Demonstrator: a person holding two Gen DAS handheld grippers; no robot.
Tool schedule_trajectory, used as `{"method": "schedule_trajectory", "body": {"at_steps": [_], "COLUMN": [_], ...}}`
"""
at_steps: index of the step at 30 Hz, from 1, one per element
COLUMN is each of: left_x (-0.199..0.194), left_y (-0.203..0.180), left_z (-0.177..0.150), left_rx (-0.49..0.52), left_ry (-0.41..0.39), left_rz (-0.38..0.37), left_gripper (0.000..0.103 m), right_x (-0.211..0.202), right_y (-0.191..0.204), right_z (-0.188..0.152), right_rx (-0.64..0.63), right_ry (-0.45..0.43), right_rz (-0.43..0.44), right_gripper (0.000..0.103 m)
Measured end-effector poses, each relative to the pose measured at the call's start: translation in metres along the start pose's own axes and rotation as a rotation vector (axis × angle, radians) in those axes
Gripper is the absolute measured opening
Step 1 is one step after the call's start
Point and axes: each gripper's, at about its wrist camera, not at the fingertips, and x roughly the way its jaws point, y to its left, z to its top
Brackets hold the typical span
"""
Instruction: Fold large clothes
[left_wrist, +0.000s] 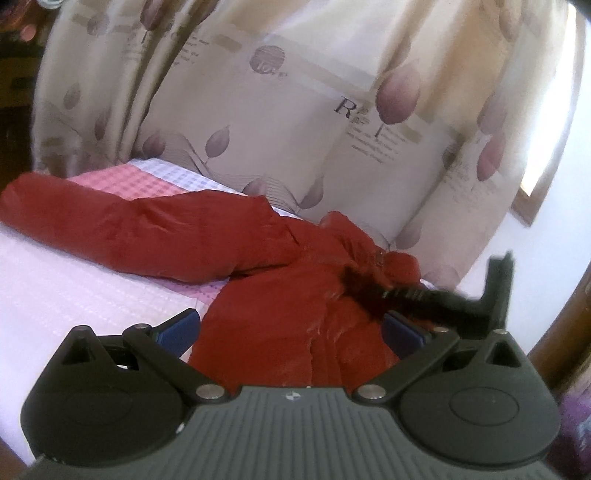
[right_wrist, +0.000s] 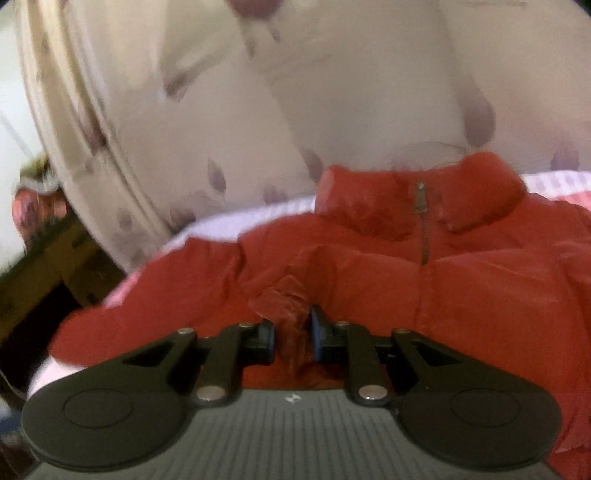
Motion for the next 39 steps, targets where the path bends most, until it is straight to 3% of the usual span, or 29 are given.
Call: {"method": "schedule_trajectory", "body": {"at_steps": [5,7,8,9,10,12,14,18,20,24,26,27,28,29,30,32,34,36,39], "left_x": [0.003,0.003,0.005,0.007,0.010,0.017,0.021,0.026,0.029,0.037,0.044,0.047,0.052,0.059,0.065,0.065,0.060,0.051,0.038], "left_y": [0.032,0.051,0.063,0.075,0.088,0.115,0.143,0.194,0.216,0.232,0.236,0.238,0.242,0.248,0.255,0.261,0.246,0.218,0.146], "left_z": [0.013,0.020,0.024,0.027,0.031,0.040,0.049,0.065,0.067,0.078,0.083,0.085,0.085,0.086,0.086,0.085,0.097,0.114,0.145], "left_rx": [-0.139,-0.186,-0.205,-0.218,-0.235,-0.284,-0.345,-0.509,-0.597,-0.578,-0.553,-0.549,-0.553,-0.563,-0.587,-0.627,-0.587,-0.539,-0.375], "left_ry": [-0.016,-0.054,-0.075,-0.086,-0.094,-0.104,-0.118,-0.091,-0.075,-0.091,-0.097,-0.102,-0.097,-0.076,-0.058,-0.097,-0.138,-0.189,-0.247], "left_rz": [0.023,0.062,0.076,0.093,0.111,0.148,0.195,0.290,0.279,0.278,0.287,0.302,0.314,0.321,0.301,0.285,0.301,0.244,0.139], "left_gripper": [0.103,0.103,0.103,0.103,0.103,0.102,0.101,0.098,0.098,0.098,0.090,0.074,0.038,0.019,0.008,0.006,0.006,0.006,0.006], "right_x": [0.011,0.003,-0.006,-0.022,-0.041,-0.072,-0.101,-0.146,-0.164,-0.184,-0.191,-0.195,-0.200,-0.203,-0.207,-0.216,-0.226,-0.237,-0.256], "right_y": [0.011,0.014,0.017,0.020,0.023,0.031,0.039,0.045,0.044,0.033,0.027,0.024,0.021,0.018,0.014,0.007,0.001,-0.004,-0.017], "right_z": [-0.010,-0.007,-0.003,-0.001,0.002,0.004,0.000,-0.022,-0.033,-0.046,-0.049,-0.052,-0.055,-0.058,-0.061,-0.066,-0.069,-0.070,-0.070], "right_rx": [-0.102,-0.098,-0.077,-0.049,-0.027,-0.006,-0.005,-0.016,-0.014,0.043,0.088,0.114,0.136,0.156,0.183,0.231,0.249,0.253,0.268], "right_ry": [0.043,0.046,0.031,-0.008,-0.058,-0.119,-0.147,-0.138,-0.136,-0.142,-0.145,-0.149,-0.152,-0.157,-0.163,-0.173,-0.187,-0.214,-0.268], "right_rz": [-0.045,-0.040,-0.035,-0.010,0.036,0.117,0.177,0.238,0.241,0.231,0.224,0.219,0.218,0.217,0.216,0.213,0.201,0.178,0.153], "right_gripper": [0.028,0.041,0.058,0.069,0.072,0.089,0.098,0.099,0.099,0.099,0.099,0.099,0.099,0.099,0.099,0.099,0.099,0.099,0.099]}}
